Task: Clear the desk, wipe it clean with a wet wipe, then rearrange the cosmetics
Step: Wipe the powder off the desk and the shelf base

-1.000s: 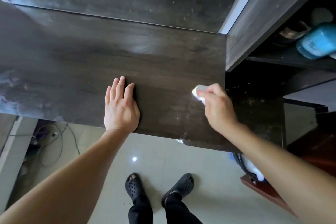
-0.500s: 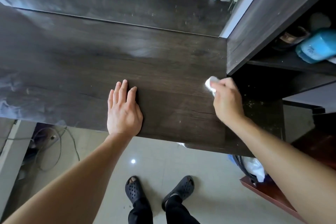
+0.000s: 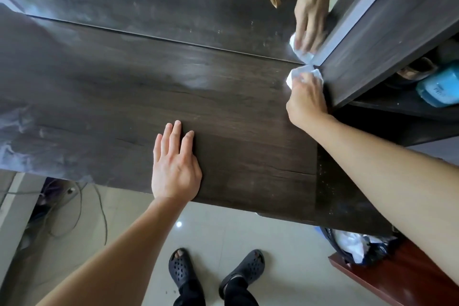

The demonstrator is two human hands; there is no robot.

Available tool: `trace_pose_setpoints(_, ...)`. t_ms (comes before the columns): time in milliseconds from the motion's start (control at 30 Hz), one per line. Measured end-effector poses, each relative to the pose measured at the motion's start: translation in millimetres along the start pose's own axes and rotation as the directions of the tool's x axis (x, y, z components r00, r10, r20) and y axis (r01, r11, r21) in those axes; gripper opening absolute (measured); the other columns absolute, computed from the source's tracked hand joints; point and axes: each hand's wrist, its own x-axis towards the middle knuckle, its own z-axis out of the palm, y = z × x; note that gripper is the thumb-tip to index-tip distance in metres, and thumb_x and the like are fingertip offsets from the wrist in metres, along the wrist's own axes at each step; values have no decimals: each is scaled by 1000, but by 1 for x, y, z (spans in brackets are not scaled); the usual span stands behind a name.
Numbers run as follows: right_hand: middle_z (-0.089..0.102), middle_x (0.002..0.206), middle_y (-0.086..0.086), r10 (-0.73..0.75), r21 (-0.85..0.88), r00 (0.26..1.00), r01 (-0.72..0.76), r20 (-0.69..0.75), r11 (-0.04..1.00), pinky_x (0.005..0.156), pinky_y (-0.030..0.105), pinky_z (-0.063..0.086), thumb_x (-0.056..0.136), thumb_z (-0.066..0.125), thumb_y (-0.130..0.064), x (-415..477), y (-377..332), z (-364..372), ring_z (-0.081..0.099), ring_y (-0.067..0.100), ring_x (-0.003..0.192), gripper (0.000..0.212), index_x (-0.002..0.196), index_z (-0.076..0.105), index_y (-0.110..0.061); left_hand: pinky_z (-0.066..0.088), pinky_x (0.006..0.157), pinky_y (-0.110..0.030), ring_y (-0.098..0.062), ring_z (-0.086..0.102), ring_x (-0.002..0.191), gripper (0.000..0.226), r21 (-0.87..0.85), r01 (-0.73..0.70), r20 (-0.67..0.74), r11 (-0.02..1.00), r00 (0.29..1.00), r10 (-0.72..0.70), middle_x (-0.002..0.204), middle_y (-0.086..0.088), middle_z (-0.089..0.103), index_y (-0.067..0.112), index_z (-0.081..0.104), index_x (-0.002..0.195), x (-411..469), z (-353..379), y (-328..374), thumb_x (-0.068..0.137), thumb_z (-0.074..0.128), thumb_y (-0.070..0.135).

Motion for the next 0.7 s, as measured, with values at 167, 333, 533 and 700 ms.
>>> trace_pose_setpoints(167,35,145,19,108,197,994,-105,-3,975,114,43,17,97,30,-30,3,-24,19,22,34,139,51,134,41,4,23,114,-52,-39,31,137,45,1,-7,0,1000,1000,7,143,-23,42,2,54,125,1,1,-1,85,34,11)
trace_pose_setpoints(333,20,156,6,-540,254,824,492,173,833,119,36,4,98,20,-38,-62,-19,7,6,16,146,58,146,28,-7,24,113,-53,-39,30,138,45,5,-8,23,1000,1000,8,144,-23,41,2,54,125,1,-1,-2,85,35,12)
trace_pose_setpoints(533,6,160,8,-162,127,972,141,169,982,119,38,-2,102,24,-37,4,-34,12,-2,23,147,56,150,15,-9,22,114,-52,-39,28,139,44,14,-6,23,1000,1000,5,144,-23,40,2,54,126,3,0,-4,84,44,7)
trace_pose_setpoints(700,22,157,1,-522,294,839,466,151,834,118,31,5,104,27,-26,11,-49,8,10,18,146,45,148,28,-15,23,114,-52,-39,29,138,43,17,-10,36,1000,999,9,144,-23,40,2,53,127,3,-2,-2,85,42,8)
